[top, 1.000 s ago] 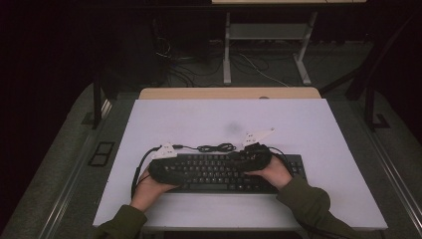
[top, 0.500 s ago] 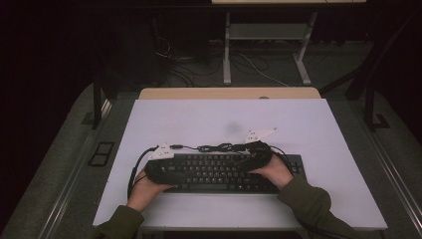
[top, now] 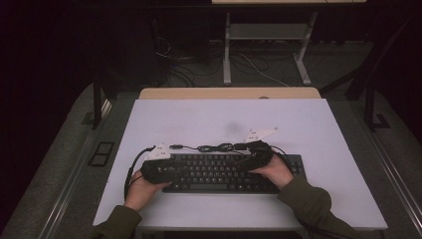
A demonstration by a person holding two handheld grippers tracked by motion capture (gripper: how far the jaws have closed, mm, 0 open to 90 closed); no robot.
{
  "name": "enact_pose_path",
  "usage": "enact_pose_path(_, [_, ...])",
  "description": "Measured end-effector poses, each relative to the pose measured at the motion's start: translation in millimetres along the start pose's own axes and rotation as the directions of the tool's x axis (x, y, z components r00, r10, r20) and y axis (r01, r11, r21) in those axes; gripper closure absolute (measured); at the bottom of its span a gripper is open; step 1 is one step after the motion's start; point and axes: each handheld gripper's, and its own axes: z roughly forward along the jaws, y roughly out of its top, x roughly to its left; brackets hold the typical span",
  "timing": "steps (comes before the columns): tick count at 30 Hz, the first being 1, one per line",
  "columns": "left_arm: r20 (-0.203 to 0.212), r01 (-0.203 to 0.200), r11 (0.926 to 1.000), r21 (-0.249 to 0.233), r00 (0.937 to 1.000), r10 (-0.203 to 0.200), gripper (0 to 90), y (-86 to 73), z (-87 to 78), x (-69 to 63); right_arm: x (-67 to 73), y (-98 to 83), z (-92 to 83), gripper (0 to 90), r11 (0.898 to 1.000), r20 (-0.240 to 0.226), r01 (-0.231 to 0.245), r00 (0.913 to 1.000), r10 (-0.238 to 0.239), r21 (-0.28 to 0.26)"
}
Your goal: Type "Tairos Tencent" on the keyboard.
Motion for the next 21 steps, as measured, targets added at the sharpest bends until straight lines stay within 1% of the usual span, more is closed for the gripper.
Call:
enact_pose_path(5, [0.011,-0.005,1.0000,0.008,0.9999,0.005,88.9,0.3,-2.1,0.9,0.1,0.2,0.0,22.9,1.000,0.000,-0.003,1.0000,0.003,-0.001])
enact_pose_path(11, [0.021,0.004,0.9998,0.021,0.9998,-0.004,89.0,-1.2,-0.8,2.0,0.4,0.3,-0.1,22.9,1.000,0.001,-0.002,1.0000,0.002,0.000])
enact_pose_path(15, [0.030,0.005,0.9995,0.031,0.9995,-0.006,89.0,-1.6,1.5,1.4,0.4,0.2,0.0,22.9,1.000,0.003,-0.004,1.0000,0.004,0.000])
enact_pose_path(17, [0.034,-0.002,0.9993,0.038,0.9994,0.001,89.0,-1.6,2.5,1.6,0.5,0.2,0.1,22.9,1.000,0.003,-0.003,1.0000,0.003,0.001])
enact_pose_path(19, [0.034,0.006,0.9992,0.040,0.9994,-0.008,88.9,-1.8,3.4,0.7,0.5,0.2,0.0,22.9,1.000,0.004,-0.003,1.0000,0.003,0.001])
enact_pose_path(21, [0.034,0.005,0.9991,0.042,0.9994,-0.007,89.0,-1.9,3.5,0.8,0.4,0.3,-0.1,22.9,1.000,0.004,-0.003,1.0000,0.003,0.001])
